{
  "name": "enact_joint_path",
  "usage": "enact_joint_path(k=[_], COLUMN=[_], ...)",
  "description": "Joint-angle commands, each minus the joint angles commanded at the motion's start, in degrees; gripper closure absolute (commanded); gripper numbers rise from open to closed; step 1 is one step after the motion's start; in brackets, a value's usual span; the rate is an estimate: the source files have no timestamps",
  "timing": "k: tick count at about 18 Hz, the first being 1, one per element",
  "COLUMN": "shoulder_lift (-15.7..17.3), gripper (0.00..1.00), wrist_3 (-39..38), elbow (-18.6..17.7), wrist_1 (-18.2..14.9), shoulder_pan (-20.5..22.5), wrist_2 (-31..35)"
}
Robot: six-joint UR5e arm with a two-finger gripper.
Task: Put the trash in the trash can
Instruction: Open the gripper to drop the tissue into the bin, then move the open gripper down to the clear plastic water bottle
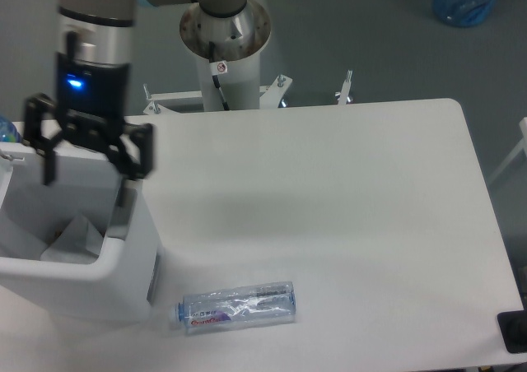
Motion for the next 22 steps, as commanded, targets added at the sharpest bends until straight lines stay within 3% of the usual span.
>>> enact_joint_path(k=[5, 9, 13, 17, 22], shoulder_lift=[-3.17, -6.68, -12.39, -16.09, -18.81], gripper=[0.0, 0.0, 0.01, 0.01, 0.01], wrist_3=[4.66, 25.38, 38.49, 50.28, 53.72], elbow=[0.79, 0.26, 1.93, 4.39, 3.52], wrist_1=[1.5, 0.71, 0.45, -7.44, -8.08], shoulder_pan=[5.63, 9.33, 9.77, 9.42, 7.4], wrist_2=[0.89, 0.63, 1.06, 2.73, 2.91])
